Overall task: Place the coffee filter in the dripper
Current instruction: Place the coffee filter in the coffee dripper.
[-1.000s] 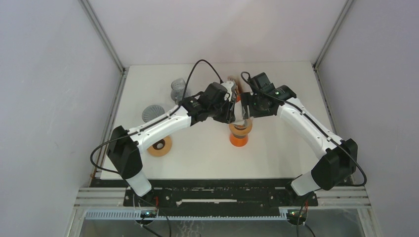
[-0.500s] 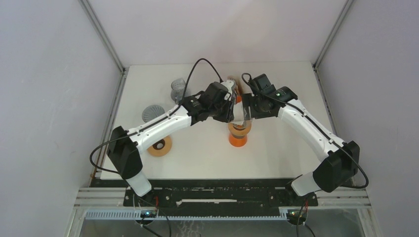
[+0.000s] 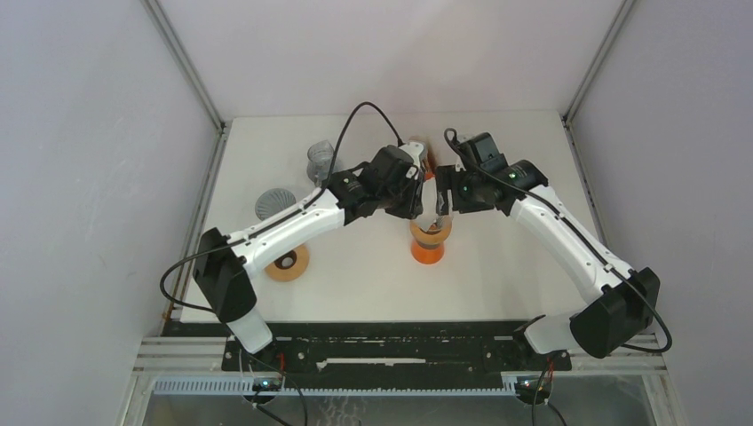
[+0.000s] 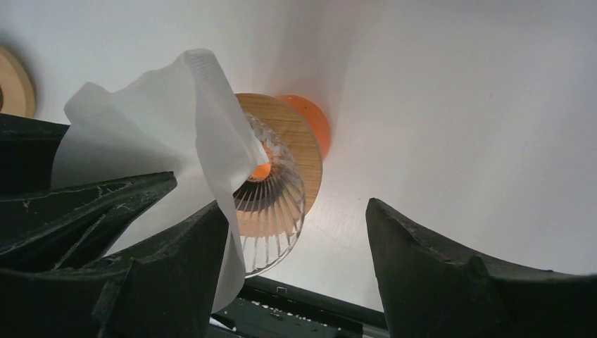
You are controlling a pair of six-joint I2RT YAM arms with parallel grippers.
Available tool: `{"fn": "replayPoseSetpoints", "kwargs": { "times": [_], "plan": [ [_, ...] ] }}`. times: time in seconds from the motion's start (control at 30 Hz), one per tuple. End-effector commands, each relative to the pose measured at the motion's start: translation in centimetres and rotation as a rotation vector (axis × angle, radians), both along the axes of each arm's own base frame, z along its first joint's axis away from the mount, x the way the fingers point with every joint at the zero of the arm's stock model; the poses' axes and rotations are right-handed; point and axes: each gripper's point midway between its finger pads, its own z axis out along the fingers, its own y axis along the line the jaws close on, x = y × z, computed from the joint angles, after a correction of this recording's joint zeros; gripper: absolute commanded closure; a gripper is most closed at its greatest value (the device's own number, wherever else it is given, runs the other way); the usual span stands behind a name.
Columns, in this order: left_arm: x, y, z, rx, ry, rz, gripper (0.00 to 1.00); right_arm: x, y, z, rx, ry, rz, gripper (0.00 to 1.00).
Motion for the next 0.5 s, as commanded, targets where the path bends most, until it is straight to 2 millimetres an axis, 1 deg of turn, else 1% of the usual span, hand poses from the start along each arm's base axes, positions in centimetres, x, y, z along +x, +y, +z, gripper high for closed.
{"fn": "replayPoseSetpoints", "kwargs": {
  "times": [0.0,0.1,0.17,0.27,0.47],
  "plan": [
    [0.5,-1.3,2.9,-0.053,-0.056,-0.014,0.66,0.6,1.6,0.8,0.088,-0.029,0.017,0.20],
    [0.5,-1.6,2.9,-0.053,-0.056,-0.017,0.67,0.8,2.3,1.0,0.119,-0.033,0.027,0.19],
    [0.5,-1.6,2.9,-0.054,-0.056,-0.017,0.67,1.0,2.5,0.9,0.127,-0.032,0.027,0.14],
    [0.5,-1.6,2.9,-0.053,-0.056,-0.017,0.67,1.3,2.6,0.3,0.123,-0.020,0.019,0.12],
    [0.5,-1.6,2.9,-0.048,-0.057,-0.017,0.68,1.8,2.5,-1.1,0.093,0.006,0.001,0.11]
  ]
}}
